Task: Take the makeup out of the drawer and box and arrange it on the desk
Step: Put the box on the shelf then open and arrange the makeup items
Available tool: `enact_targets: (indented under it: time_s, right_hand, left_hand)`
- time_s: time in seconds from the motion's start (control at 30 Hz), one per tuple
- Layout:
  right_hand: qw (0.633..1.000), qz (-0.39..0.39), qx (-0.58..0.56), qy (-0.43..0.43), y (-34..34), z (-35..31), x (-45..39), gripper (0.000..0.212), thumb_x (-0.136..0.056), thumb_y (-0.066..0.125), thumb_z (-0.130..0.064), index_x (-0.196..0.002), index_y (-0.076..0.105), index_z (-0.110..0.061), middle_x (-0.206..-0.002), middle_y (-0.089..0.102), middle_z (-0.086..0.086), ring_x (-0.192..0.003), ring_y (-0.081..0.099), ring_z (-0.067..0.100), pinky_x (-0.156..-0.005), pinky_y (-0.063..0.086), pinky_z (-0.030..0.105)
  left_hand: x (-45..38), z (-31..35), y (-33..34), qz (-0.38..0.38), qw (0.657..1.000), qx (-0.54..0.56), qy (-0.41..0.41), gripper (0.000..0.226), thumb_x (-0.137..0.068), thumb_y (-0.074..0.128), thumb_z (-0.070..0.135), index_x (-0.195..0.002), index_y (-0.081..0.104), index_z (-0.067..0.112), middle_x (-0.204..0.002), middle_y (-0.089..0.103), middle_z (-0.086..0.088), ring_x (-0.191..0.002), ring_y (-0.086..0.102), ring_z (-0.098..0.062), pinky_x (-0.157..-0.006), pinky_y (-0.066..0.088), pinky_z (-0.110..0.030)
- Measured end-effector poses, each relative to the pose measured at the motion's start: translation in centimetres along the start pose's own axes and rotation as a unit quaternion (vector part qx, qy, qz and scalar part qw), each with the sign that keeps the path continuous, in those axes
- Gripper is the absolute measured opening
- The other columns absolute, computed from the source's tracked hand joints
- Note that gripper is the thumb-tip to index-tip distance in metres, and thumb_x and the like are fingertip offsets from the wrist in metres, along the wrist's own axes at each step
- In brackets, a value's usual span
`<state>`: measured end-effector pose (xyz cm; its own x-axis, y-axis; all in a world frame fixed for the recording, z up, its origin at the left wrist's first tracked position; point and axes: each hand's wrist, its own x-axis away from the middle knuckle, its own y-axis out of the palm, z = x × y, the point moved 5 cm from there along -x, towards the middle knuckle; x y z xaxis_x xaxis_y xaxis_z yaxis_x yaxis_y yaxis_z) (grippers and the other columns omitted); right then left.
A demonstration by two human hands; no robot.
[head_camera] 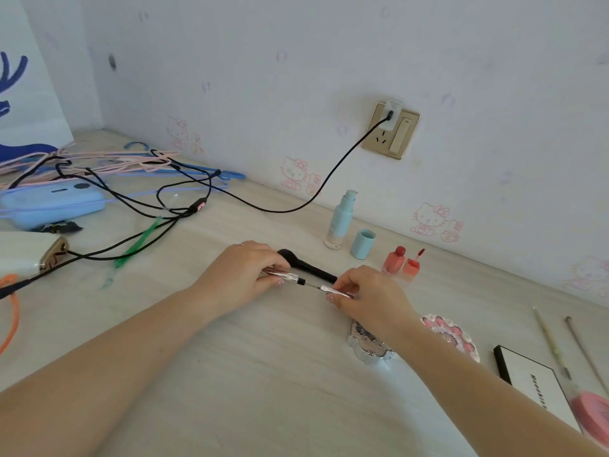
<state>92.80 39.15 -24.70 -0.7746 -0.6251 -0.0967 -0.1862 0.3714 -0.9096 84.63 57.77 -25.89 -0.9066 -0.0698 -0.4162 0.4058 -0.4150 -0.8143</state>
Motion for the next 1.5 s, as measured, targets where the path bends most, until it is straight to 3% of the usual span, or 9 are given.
enact_targets:
  time_s: [0.37, 0.57, 0.7, 0.9, 1.17, 1.3, 1.5]
  right_hand:
    - [0.993, 0.017, 0.108, -0.048, 1.1, -0.4, -1.2, 0.021, -0.084, 0.059, -0.046, -0.096, 0.067, -0.031, -0.106, 0.056, -0.006, -0.103, 0.049, 0.016, -0.088, 0.04, 0.032]
    - [0.993, 0.02, 0.101, -0.052, 0.8, -0.4, -0.9, 0.029, -0.084, 0.059, -0.046, -0.108, 0.064, -0.03, -0.114, 0.054, -0.006, -0.11, 0.046, 0.016, -0.09, 0.038, 0.03]
    - [0.993, 0.03, 0.093, -0.069, -0.6, -0.2, 0.3, 0.029, -0.085, 0.061, -0.039, -0.113, 0.061, -0.029, -0.117, 0.054, -0.006, -0.111, 0.045, 0.014, -0.082, 0.034, 0.024]
    - [0.995, 0.064, 0.058, -0.058, -5.0, 2.6, 3.8, 0.026, -0.085, 0.062, -0.037, -0.111, 0.062, -0.029, -0.119, 0.055, -0.009, -0.116, 0.045, 0.012, -0.086, 0.035, 0.023]
    - [0.987, 0.137, 0.063, 0.062, -13.4, 15.2, 10.0, 0.018, -0.088, 0.06, -0.03, -0.106, 0.063, -0.033, -0.105, 0.05, -0.017, -0.107, 0.047, 0.006, -0.078, 0.029, 0.011]
    - [0.977, 0.14, 0.074, 0.143, -15.5, 22.0, 12.3, 0.02, -0.088, 0.06, -0.028, -0.107, 0.064, -0.032, -0.101, 0.05, -0.015, -0.11, 0.052, 0.012, -0.083, 0.037, 0.024]
    - [0.965, 0.084, 0.127, 0.212, -15.3, 27.3, 12.8, 0.02, -0.091, 0.052, -0.026, -0.103, 0.068, -0.03, -0.107, 0.058, -0.007, -0.105, 0.056, 0.015, -0.081, 0.042, 0.026]
  left_hand:
    - [-0.7, -1.3, 1.0, -0.029, 0.999, -0.032, -0.025, 0.019, -0.084, 0.067, 0.028, -0.103, 0.07, 0.026, -0.101, 0.065, 0.007, -0.098, 0.057, -0.016, -0.084, 0.043, -0.028]
    - [-0.7, -0.7, 0.3, -0.018, 0.999, -0.031, -0.035, 0.037, -0.082, 0.069, 0.029, -0.118, 0.062, 0.026, -0.109, 0.064, 0.009, -0.105, 0.055, -0.015, -0.088, 0.039, -0.024]
    - [-1.4, 2.0, -0.6, -0.007, 0.999, -0.042, 0.005, 0.033, -0.082, 0.069, 0.028, -0.114, 0.064, 0.023, -0.106, 0.065, 0.009, -0.102, 0.057, -0.015, -0.085, 0.039, -0.023]
    - [-4.0, 8.9, 0.4, -0.018, 0.997, -0.025, 0.066, 0.032, -0.083, 0.068, 0.028, -0.114, 0.066, 0.023, -0.107, 0.065, 0.01, -0.104, 0.056, -0.012, -0.082, 0.034, -0.018]
    - [-9.6, 20.3, 8.6, -0.112, 0.983, 0.019, 0.143, 0.031, -0.086, 0.064, 0.031, -0.116, 0.063, 0.026, -0.111, 0.062, 0.011, -0.109, 0.052, -0.008, -0.094, 0.04, -0.028]
    - [-12.5, 25.6, 13.1, -0.147, 0.972, 0.009, 0.181, 0.032, -0.088, 0.061, 0.03, -0.119, 0.061, 0.026, -0.116, 0.061, 0.01, -0.112, 0.051, -0.009, -0.096, 0.039, -0.03]
    - [-16.2, 30.9, 19.5, -0.188, 0.961, -0.023, 0.202, 0.038, -0.089, 0.058, 0.033, -0.126, 0.055, 0.031, -0.123, 0.058, 0.007, -0.119, 0.049, -0.016, -0.098, 0.037, -0.036]
